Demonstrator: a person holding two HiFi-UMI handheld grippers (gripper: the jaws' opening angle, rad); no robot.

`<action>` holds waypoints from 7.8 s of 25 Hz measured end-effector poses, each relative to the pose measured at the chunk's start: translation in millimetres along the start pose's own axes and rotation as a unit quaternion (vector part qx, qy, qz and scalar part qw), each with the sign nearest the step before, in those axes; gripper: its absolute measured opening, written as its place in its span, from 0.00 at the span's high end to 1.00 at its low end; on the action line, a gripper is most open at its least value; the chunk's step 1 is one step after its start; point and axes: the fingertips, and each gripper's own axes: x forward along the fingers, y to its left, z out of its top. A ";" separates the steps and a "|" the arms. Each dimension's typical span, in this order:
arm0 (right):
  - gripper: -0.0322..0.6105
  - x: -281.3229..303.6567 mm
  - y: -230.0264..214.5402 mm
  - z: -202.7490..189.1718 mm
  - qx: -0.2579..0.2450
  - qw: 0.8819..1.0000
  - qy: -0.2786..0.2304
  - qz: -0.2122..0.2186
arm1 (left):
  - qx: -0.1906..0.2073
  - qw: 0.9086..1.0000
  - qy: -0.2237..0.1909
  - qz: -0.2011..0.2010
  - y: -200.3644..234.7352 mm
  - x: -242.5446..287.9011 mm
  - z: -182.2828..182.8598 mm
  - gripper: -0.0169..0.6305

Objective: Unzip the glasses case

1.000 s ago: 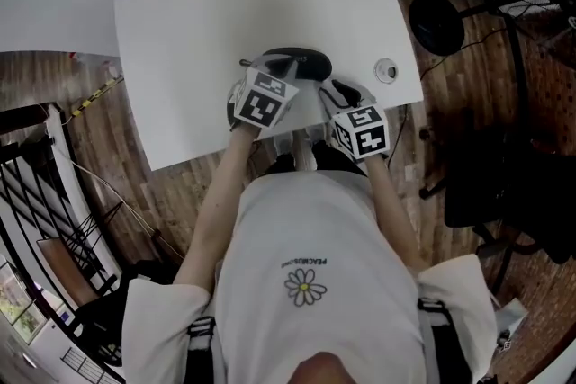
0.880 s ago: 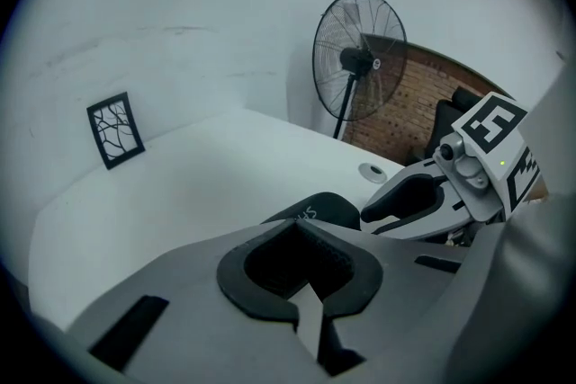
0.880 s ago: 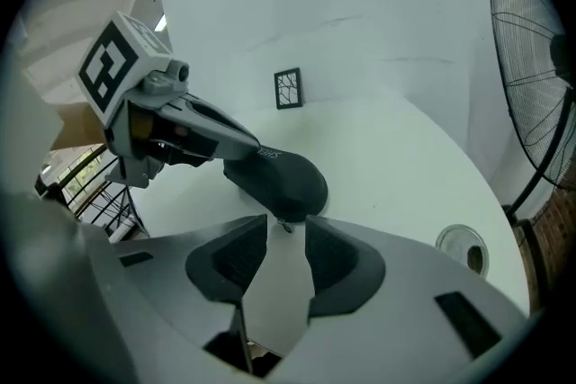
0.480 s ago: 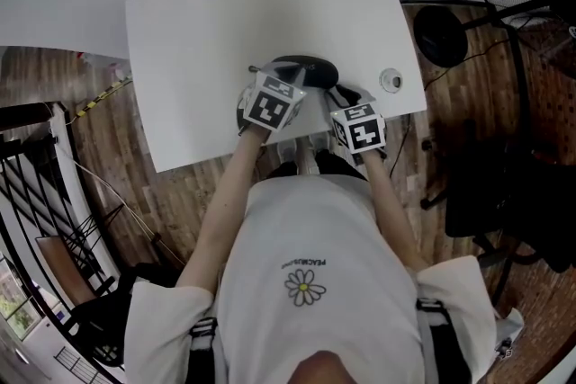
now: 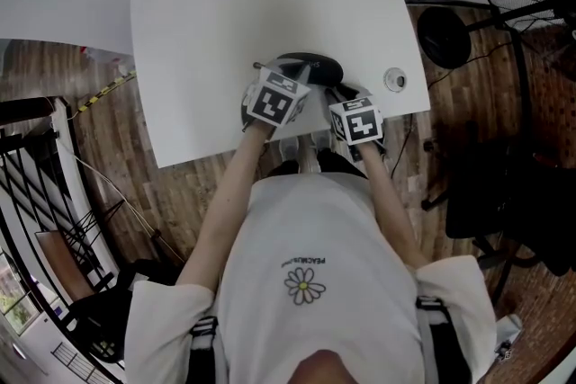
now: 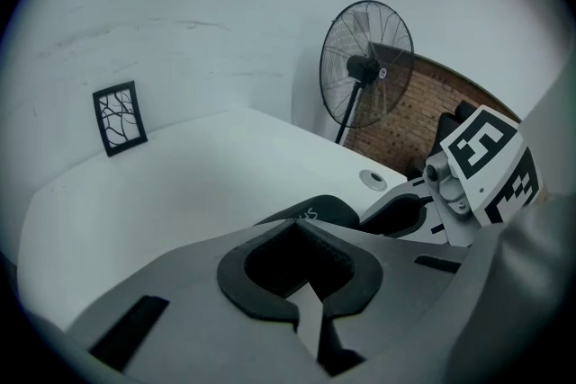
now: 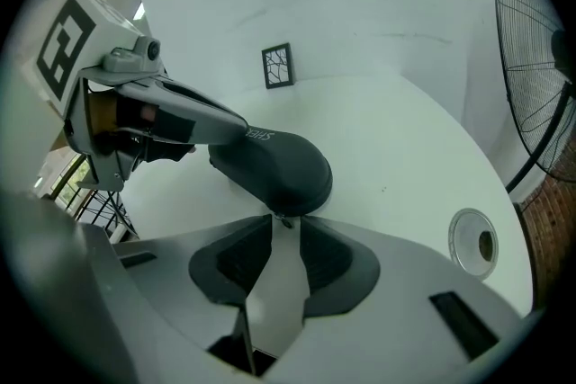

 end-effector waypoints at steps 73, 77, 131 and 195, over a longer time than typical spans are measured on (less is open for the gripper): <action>0.94 19.6 127.7 -4.8 -0.381 0.914 0.057 0.127 | -0.142 0.987 -0.032 0.068 10.8 -71.4 -76.9 0.95; 0.94 32.2 113.1 20.1 -0.413 0.903 0.049 0.107 | -0.147 0.986 -0.033 0.071 11.4 -71.3 -75.3 0.95; 0.94 -15.5 32.0 -8.3 -0.352 0.931 0.079 0.058 | -0.035 0.995 0.017 0.089 -0.8 -42.1 -48.3 0.95; 0.58 -5.1 32.7 110.5 -0.538 0.840 -0.065 -0.025 | -0.181 0.952 -0.136 0.204 83.1 -135.0 -61.5 0.95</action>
